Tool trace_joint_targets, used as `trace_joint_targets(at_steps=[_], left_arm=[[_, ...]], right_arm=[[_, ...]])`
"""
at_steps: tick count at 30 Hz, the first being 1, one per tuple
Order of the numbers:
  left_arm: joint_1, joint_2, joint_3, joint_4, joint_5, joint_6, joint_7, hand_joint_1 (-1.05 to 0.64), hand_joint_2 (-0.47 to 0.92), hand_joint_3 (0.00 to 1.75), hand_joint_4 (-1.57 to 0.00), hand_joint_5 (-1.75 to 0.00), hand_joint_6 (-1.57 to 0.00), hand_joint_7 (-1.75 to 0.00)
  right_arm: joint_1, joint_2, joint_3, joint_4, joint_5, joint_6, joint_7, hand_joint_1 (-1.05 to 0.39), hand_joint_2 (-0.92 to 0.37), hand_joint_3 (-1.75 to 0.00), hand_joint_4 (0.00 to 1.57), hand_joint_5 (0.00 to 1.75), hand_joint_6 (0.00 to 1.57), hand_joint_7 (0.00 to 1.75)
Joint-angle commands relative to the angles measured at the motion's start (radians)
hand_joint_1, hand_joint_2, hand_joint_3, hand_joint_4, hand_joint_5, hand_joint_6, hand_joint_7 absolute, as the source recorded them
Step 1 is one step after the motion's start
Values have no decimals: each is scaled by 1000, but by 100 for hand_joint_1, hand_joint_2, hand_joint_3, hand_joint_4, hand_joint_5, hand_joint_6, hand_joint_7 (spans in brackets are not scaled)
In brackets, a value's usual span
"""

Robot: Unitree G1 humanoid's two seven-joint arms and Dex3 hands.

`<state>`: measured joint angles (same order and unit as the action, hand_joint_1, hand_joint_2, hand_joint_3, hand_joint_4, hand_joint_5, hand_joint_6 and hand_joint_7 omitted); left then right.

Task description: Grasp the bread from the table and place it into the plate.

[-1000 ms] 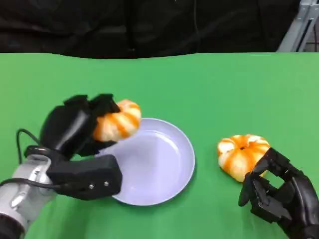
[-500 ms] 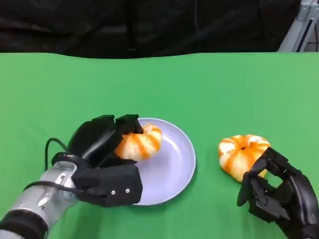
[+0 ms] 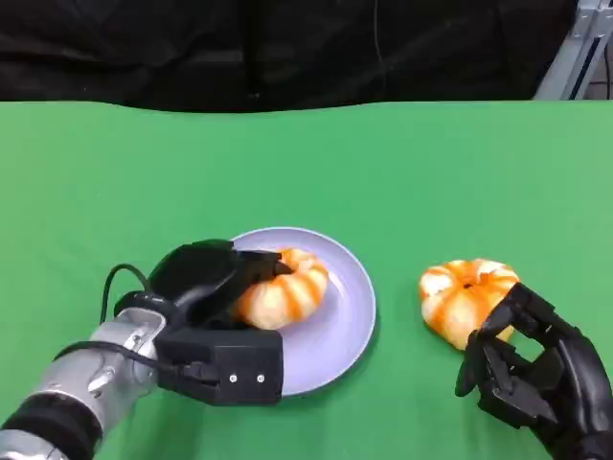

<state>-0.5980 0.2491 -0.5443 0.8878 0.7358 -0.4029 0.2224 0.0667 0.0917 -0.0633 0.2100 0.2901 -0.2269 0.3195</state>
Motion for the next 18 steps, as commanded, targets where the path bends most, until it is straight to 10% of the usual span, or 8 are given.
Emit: trace_joint_targets(at_steps=[1,15,18], left_arm=[[17,38,-23,-49,38,34,-28,-101,92,58,-3,0,-29,0],[71,47,26,-106,-2,-12,-2,-105,92,60,0,0,-25,-3],[91,45,62,-123,-60,-51,-15,-95,92,50,-22,-7,-40,-4]], right_arm=[[6,-3,-4,-15,6,12,-9,-13,-60,-109,84,175,62,170],[1,-8,-10,-6,15,8,6,-14,-59,-109,84,175,62,170],[0,-7,-10,-4,6,5,-3,-14,-59,-108,84,175,63,170]])
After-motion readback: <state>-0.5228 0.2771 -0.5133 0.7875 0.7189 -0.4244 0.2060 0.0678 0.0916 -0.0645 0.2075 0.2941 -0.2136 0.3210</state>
